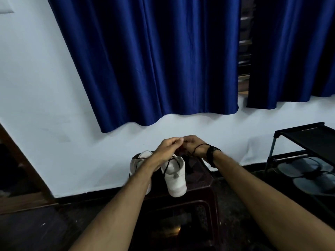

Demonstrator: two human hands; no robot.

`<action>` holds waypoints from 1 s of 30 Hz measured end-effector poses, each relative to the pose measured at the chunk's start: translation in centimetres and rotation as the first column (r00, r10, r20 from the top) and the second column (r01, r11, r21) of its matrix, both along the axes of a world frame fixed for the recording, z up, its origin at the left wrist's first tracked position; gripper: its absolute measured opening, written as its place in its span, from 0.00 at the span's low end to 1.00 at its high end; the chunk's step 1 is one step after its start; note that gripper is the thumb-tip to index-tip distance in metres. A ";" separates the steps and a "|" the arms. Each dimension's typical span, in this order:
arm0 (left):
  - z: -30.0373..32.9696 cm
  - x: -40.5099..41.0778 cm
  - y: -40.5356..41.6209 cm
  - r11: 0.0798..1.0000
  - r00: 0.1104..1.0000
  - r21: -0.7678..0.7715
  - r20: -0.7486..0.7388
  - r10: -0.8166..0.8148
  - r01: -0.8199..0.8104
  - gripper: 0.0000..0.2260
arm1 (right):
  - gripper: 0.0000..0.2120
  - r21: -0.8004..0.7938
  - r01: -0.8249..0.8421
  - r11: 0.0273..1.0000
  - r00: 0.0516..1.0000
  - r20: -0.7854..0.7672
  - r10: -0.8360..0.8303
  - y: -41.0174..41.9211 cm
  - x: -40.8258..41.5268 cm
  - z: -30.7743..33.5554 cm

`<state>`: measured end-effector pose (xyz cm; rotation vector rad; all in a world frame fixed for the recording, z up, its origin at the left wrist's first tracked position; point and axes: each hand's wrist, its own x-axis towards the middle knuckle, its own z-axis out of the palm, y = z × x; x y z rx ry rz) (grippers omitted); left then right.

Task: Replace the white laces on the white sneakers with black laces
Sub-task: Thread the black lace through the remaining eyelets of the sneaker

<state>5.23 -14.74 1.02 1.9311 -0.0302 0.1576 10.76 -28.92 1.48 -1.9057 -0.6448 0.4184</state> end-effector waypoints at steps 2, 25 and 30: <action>-0.2 0.4 1.1 0.997 0.998 0.049 0.024 0.061 -0.062 0.10 | 0.15 0.019 0.042 0.999 0.999 -0.009 -0.042 -0.2 0.0 0.2; -3.9 2.6 3.2 0.947 0.978 0.273 -0.075 0.194 -0.167 0.24 | 0.08 -0.019 0.328 0.944 0.874 0.385 -0.296 2.2 1.4 -4.5; -4.6 4.1 3.8 0.792 0.847 0.391 -0.058 0.529 -0.468 0.12 | 0.07 -0.075 0.408 0.910 0.874 0.319 -0.366 3.2 3.5 -6.6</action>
